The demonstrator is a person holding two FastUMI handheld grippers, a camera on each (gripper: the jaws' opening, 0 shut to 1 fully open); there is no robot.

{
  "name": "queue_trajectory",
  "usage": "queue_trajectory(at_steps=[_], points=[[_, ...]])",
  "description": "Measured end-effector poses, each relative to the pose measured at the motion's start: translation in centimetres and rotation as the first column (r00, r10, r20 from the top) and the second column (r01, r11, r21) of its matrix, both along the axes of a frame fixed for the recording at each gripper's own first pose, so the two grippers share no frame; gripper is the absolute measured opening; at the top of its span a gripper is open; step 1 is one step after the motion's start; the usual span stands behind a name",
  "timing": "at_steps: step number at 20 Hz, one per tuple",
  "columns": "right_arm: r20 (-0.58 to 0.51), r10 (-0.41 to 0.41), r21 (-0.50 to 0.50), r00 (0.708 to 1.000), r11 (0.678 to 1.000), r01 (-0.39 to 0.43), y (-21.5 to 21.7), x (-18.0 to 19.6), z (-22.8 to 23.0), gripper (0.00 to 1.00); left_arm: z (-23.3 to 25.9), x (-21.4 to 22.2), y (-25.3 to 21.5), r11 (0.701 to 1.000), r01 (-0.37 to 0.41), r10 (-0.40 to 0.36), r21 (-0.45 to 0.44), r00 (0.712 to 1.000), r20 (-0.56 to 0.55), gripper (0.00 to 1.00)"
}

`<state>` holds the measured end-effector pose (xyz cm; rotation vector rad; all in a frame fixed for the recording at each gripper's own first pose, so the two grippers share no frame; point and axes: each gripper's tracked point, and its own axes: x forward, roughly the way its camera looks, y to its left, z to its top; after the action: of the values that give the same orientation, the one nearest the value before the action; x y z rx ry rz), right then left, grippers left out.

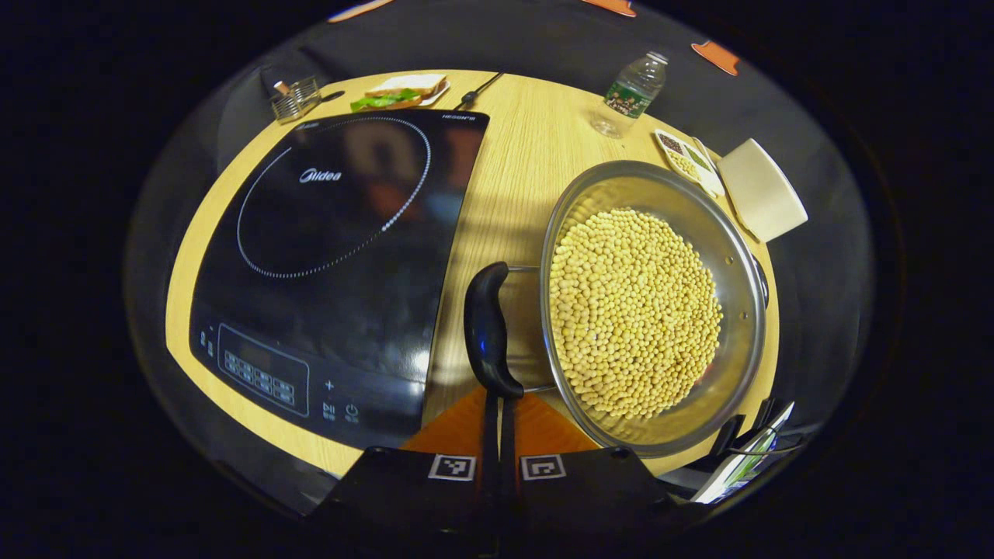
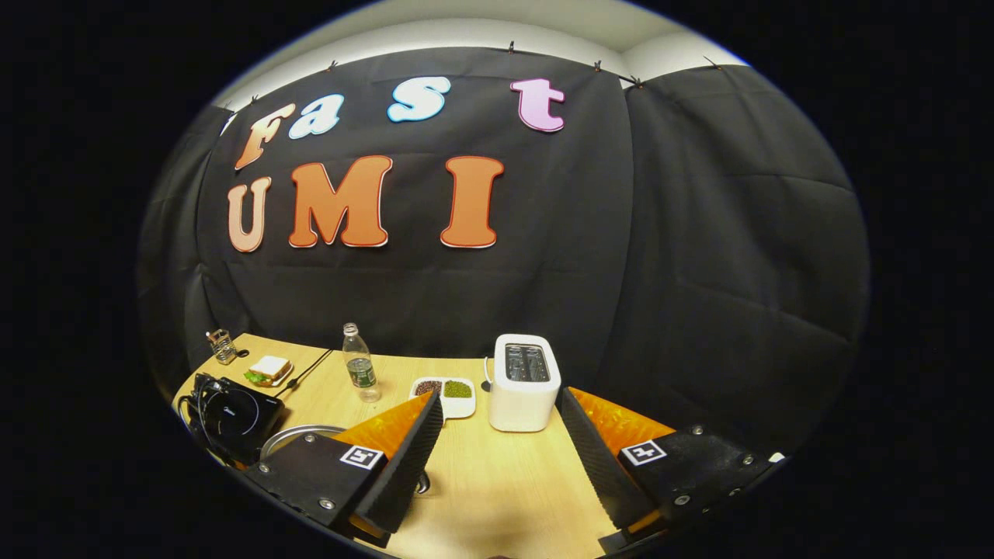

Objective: First push the handle of the pot to place it horizontally, then grasp the pot with both hands and set it on the induction cooktop.

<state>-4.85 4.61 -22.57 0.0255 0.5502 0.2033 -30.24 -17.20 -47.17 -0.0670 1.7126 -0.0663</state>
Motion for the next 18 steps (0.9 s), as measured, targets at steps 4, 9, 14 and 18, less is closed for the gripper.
queue_trajectory(at_steps=[4, 9, 14, 18], points=[[-0.038, 0.005, 0.005, 0.999, 1.0, -0.005, 1.8, -0.6, -1.1, 0.96, -0.9, 2.3, -0.7, 0.995, 0.096, -0.094, -0.027, 0.994, 0.053, 0.08], [-0.112, 0.023, 0.005, 0.993, 1.0, -0.023, 3.9, -1.6, -3.6, 0.96, -2.3, 5.5, -1.4, 0.981, 0.185, -0.179, -0.049, 0.978, 0.11, 0.08], [-0.212, 0.035, 0.014, 0.977, 0.999, -0.033, 5.5, -2.6, -6.8, 0.96, -2.9, 8.4, -2.4, 0.961, 0.267, -0.251, -0.073, 0.951, 0.183, 0.09], [-0.301, 0.042, 0.038, 0.953, 0.999, -0.032, 6.7, -3.5, -9.4, 0.96, -2.2, 9.0, -2.4, 0.955, 0.271, -0.243, -0.117, 0.947, 0.21, 0.08]])
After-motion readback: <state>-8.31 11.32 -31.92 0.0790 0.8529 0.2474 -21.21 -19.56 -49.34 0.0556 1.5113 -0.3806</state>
